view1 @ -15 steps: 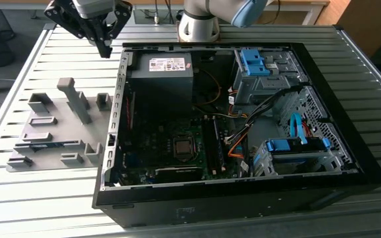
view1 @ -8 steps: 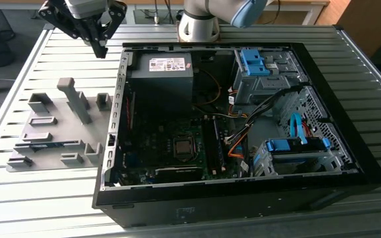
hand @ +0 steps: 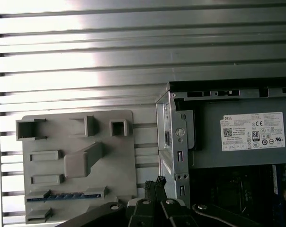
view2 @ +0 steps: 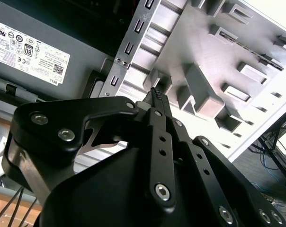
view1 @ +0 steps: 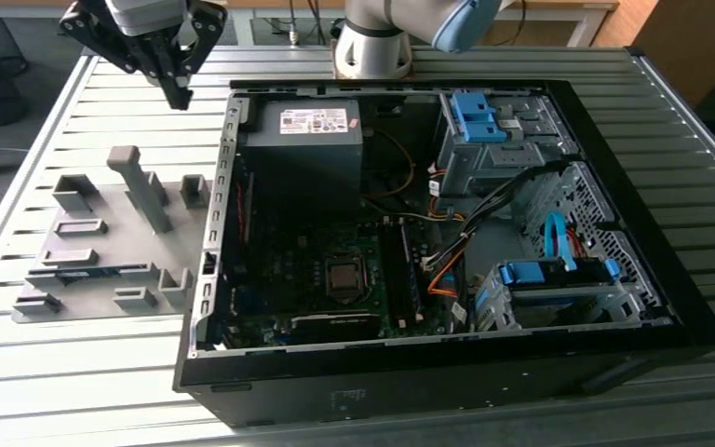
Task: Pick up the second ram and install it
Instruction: 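Reach for the second ram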
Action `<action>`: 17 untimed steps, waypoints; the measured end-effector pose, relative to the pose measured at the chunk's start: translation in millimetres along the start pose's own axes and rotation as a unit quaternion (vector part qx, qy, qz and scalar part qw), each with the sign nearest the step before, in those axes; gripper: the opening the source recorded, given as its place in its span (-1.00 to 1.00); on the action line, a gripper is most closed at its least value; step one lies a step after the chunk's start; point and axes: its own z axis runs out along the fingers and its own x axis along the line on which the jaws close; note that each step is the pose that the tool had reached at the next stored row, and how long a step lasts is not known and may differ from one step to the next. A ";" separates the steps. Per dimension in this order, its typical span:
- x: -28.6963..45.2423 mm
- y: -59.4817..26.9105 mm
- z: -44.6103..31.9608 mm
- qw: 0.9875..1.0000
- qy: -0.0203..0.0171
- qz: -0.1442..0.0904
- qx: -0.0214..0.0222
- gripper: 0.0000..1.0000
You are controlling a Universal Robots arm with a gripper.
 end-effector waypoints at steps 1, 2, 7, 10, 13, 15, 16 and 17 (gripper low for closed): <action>1.1 -0.1 0.0 1.000 0.000 0.000 0.000 -0.79; 2.2 -0.2 0.1 1.000 0.000 0.000 0.000 -0.79; 5.0 -0.4 0.0 1.000 0.000 0.000 0.000 -0.79; 5.6 -0.4 0.0 1.000 0.000 0.000 0.000 -0.79; 6.4 -0.5 0.0 1.000 0.000 0.000 0.000 -0.79; 6.9 -0.5 0.0 1.000 0.000 0.000 0.000 -0.79; 7.1 -0.6 0.0 1.000 0.000 0.000 0.000 -0.79; 7.4 -0.6 0.0 1.000 0.000 0.000 0.000 -0.79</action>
